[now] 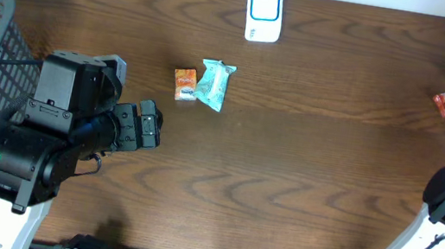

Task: Scan the item barcode
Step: 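Carry the candy bar to the right side and release it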

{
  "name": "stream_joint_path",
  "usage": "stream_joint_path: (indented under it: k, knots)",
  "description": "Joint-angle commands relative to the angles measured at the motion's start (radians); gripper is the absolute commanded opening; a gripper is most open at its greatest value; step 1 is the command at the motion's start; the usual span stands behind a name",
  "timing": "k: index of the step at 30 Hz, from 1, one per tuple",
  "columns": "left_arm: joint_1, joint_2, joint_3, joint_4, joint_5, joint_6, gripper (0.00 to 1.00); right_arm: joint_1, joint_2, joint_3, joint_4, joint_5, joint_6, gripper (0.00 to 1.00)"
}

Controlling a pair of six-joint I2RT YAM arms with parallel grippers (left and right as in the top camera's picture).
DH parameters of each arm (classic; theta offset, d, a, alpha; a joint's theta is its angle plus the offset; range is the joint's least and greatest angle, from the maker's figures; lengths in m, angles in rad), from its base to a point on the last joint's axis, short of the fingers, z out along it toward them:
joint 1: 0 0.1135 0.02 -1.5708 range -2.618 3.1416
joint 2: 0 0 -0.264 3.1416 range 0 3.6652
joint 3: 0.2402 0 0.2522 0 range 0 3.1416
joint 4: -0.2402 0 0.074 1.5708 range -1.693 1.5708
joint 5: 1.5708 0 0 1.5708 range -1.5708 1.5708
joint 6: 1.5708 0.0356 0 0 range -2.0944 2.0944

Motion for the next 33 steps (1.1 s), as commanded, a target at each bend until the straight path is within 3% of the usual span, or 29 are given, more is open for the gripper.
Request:
stream_joint_path:
  k: [1, 4, 6, 7, 14, 19, 21, 24, 28, 33]
  knots:
    - [0.0, 0.0, 0.002, -0.004, -0.006, 0.01, 0.98, -0.015, -0.028, -0.084, 0.083, -0.05, -0.065, 0.02]
    - [0.0, 0.0, 0.002, -0.004, -0.006, 0.01, 0.98, -0.017, -0.028, -0.164, 0.162, -0.039, -0.081, 0.11]
    - [0.0, 0.0, 0.002, -0.004, -0.006, 0.01, 0.98, -0.017, -0.028, -0.209, 0.193, -0.021, -0.077, 0.42]
    - [0.0, 0.0, 0.002, -0.004, -0.006, 0.01, 0.98, -0.017, -0.028, -0.219, 0.196, -0.018, -0.071, 0.5]
    - [0.0, 0.0, 0.002, -0.004, -0.006, 0.01, 0.98, -0.017, -0.06, -0.184, 0.114, -0.128, -0.044, 0.58]
    - [0.0, 0.0, 0.002, -0.004, -0.006, 0.01, 0.98, -0.012, -0.163, -0.16, 0.077, -0.494, -0.1, 0.62]
    - [0.0, 0.0, 0.002, -0.004, -0.006, 0.01, 0.98, 0.002, -0.202, -0.16, 0.057, -0.692, -0.123, 0.73]
    - [0.0, 0.0, 0.002, -0.004, -0.006, 0.01, 0.98, 0.047, -0.233, -0.161, -0.01, -0.845, -0.163, 0.81]
    - [0.0, 0.0, 0.002, -0.004, -0.006, 0.01, 0.98, 0.15, -0.233, -0.17, -0.13, -0.834, -0.226, 0.96]
    - [0.0, 0.0, 0.002, -0.004, -0.006, 0.01, 0.98, 0.316, -0.233, -0.233, -0.165, -0.725, -0.238, 0.99]
